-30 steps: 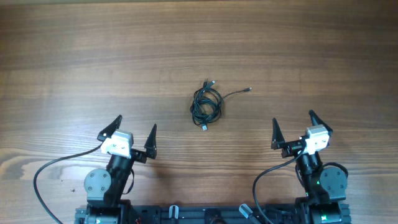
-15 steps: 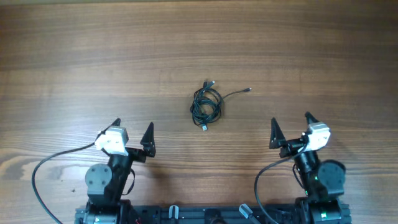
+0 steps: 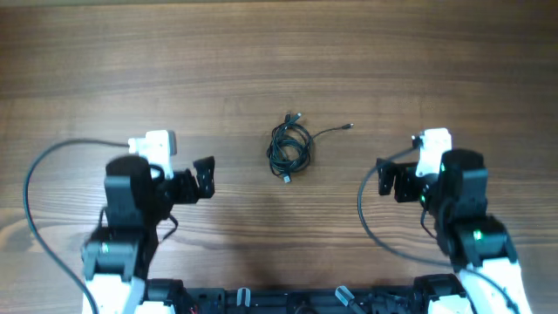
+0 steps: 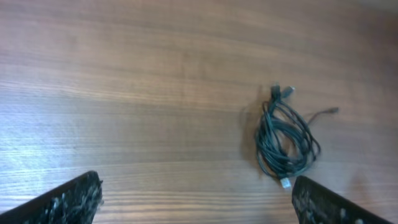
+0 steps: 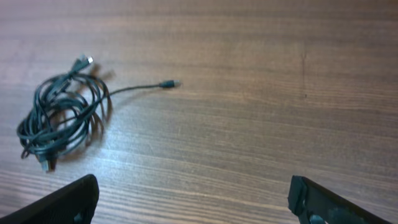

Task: Untangle cables
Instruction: 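Move both grippers toward the black cable bundle, left gripper reaching first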

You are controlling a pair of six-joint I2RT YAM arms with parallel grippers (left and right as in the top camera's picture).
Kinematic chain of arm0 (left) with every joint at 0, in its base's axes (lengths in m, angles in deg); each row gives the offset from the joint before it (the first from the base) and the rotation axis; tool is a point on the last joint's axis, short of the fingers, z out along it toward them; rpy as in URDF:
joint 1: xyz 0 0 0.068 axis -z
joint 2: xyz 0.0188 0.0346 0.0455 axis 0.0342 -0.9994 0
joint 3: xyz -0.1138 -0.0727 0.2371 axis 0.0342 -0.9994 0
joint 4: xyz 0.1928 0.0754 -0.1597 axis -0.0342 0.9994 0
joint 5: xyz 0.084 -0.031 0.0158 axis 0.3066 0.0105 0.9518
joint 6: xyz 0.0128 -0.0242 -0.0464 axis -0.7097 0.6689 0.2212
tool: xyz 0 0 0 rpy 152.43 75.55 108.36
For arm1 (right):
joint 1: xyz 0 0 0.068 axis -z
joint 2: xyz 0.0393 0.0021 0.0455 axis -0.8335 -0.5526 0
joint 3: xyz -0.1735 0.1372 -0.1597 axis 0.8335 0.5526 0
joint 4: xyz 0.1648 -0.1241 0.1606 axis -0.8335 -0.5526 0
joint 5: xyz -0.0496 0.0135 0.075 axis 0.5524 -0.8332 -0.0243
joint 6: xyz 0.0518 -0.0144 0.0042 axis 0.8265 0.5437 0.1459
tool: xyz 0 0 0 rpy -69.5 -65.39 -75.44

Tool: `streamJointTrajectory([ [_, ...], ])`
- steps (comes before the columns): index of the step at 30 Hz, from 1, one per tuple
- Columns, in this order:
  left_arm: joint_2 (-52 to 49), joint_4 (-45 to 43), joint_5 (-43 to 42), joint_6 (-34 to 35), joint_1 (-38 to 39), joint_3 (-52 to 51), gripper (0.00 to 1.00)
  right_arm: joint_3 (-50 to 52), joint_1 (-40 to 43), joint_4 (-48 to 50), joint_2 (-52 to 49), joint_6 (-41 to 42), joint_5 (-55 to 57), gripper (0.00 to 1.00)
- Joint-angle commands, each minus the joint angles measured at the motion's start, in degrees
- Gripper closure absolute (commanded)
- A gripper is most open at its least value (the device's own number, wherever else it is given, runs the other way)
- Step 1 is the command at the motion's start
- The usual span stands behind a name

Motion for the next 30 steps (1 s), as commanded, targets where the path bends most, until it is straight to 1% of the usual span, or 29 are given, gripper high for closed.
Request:
streamJointTrajectory([
  [1, -7.3, 8.4, -5.3, 0.3, 0.3, 9.9, 0.00, -5.0, 0.3, -2.2, -6.4, -1.9, -0.7, 0.00],
  [2, -8.3, 10.8, -5.3, 0.3, 0.3, 11.1, 0.00, -5.4, 0.3, -2.2, -8.1, -1.7, -1.0, 0.00],
  [4, -9.0, 12.3, -5.3, 0.3, 0.3, 11.3, 0.00, -5.4, 0.3, -1.6, -9.8, -1.7, -1.2, 0.00],
  [9, -9.1, 10.1, -6.7, 0.3, 0.3, 11.3, 0.00, -5.4, 0.3, -1.6, -10.7, 1.0, -3.8, 0.00],
  [11, -9.1, 7.6, -7.4, 0.3, 0.3, 11.3, 0.00, -5.4, 0.3, -1.4, -10.7, 3.7, -4.2, 0.00],
  [13, -9.3, 2.8, -10.3, 1.4, 0.3, 11.3, 0.00, -5.4, 0.3, -0.7, -10.7, 4.7, -4.4, 0.00],
  [15, -10.5, -2.0, -12.6, 7.4, 0.4, 11.3, 0.00, -5.4, 0.3, -0.3, -10.7, 4.7, -4.4, 0.00],
  [17, -12.4, -4.2, -12.5, 9.3, 1.7, 11.3, 0.03, -5.4, 0.3, -0.1, -10.7, 4.7, -4.4, 0.00],
  [21, -21.5, -7.9, -10.6, 10.2, 7.3, 11.3, 0.02, -5.4, 0.3, -0.1, -10.7, 4.7, -4.4, 0.00],
  [23, -27.1, -10.3, -8.0, 15.1, 10.0, 11.3, 0.04, -5.4, 0.3, -0.1, -10.7, 4.7, -4.4, 0.00],
  [26, -37.9, -14.5, -4.3, 26.2, 13.5, 11.3, 0.02, -5.4, 0.3, -0.2, -10.7, 4.7, -4.4, 0.00],
  [28, -43.8, -16.7, -4.4, 30.7, 15.0, 11.3, 0.02, -5.4, 0.3, -0.3, -10.7, 4.7, -4.4, 0.00],
  [29, -47.3, -18.0, -4.4, 33.2, 15.9, 11.3, 0.00, -5.4, 0.3, -0.3, -10.7, 4.7, -4.4, 0.00],
  [30, -49.7, -19.1, -4.6, 34.3, 16.7, 11.3, 0.00, -5.4, 0.3, -0.3, -10.7, 4.7, -4.4, 0.00],
])
